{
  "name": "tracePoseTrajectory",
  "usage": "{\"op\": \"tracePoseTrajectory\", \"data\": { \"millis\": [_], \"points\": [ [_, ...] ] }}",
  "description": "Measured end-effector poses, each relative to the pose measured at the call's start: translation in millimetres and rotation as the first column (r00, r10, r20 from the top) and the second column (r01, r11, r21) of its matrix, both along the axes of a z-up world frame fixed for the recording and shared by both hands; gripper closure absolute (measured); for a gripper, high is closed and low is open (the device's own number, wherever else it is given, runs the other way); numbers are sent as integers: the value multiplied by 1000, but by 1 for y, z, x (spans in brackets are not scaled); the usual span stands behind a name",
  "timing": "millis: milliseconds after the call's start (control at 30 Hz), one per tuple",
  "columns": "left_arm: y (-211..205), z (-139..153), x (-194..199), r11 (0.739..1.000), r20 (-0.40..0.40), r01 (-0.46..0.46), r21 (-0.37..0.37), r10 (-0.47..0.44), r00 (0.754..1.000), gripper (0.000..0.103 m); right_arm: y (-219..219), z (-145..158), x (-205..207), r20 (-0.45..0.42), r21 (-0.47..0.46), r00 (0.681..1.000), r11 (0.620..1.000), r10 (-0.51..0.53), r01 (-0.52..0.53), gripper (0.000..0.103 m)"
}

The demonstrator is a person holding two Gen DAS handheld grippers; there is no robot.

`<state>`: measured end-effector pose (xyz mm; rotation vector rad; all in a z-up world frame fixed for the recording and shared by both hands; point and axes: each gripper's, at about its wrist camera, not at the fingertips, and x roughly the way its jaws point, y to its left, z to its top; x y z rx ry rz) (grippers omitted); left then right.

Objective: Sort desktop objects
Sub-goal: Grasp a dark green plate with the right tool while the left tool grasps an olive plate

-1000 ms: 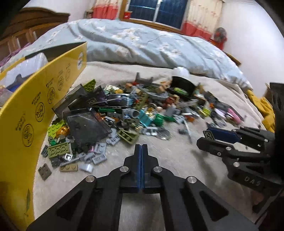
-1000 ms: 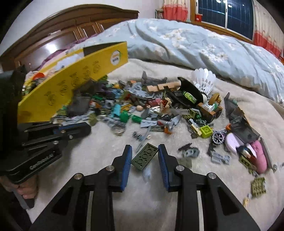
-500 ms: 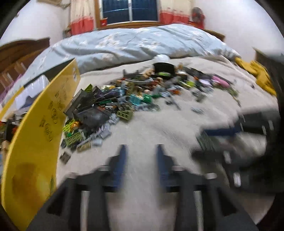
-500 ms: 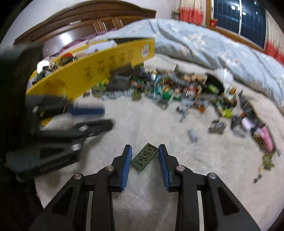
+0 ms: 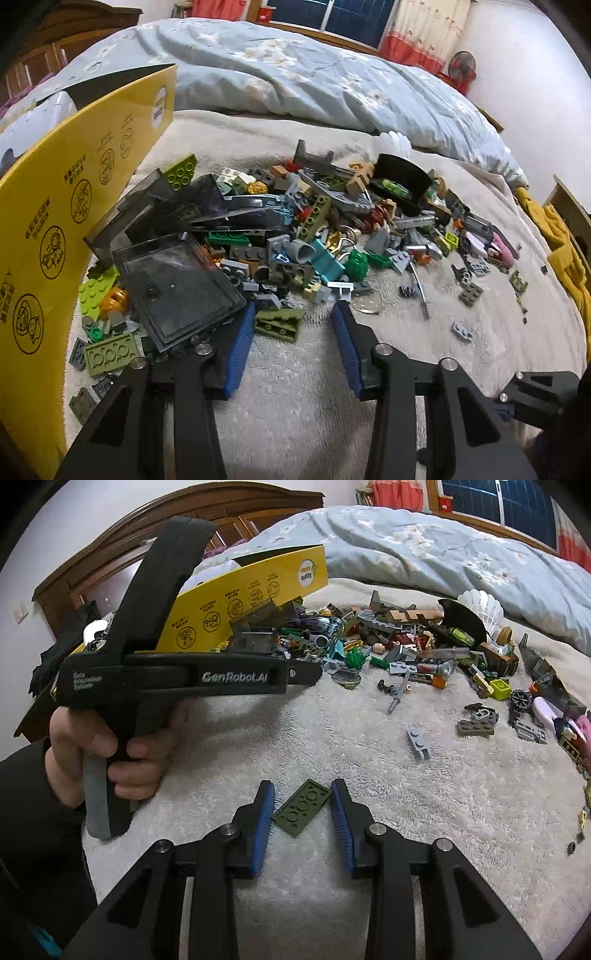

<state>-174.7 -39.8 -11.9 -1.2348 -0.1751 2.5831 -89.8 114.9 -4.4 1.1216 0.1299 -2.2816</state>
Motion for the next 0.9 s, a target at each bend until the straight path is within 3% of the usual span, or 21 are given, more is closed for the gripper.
{"op": "tracePoseTrajectory", "data": {
  "millis": [133, 367, 667, 767, 800, 900],
  "points": [
    [6, 0, 5, 997, -13, -27, -70, 26, 1000, 78, 2, 0, -1, 7, -11, 1000, 1000, 6, -6, 71],
    [6, 4, 35, 993, -23, -1, -120, -2, 1000, 78, 0, 0, -1, -8, 5, 1000, 1000, 5, -5, 71],
    [8, 5, 116, 975, -96, 58, -213, -80, 992, 78, -5, 4, 17, -23, 2, 1000, 1000, 11, -10, 70],
    [4, 4, 122, 979, -105, 64, -192, -85, 991, 78, -10, 3, 26, -37, 28, 999, 999, 25, -24, 54],
    [1, 3, 121, 983, -104, 68, -173, -87, 991, 77, -12, 3, 28, -42, 40, 999, 999, 30, -28, 43],
    [-7, 2, 116, 994, -78, 56, -96, -64, 995, 77, -20, 1, 36, -83, 104, 996, 994, 18, -9, 40]
  ]
}}
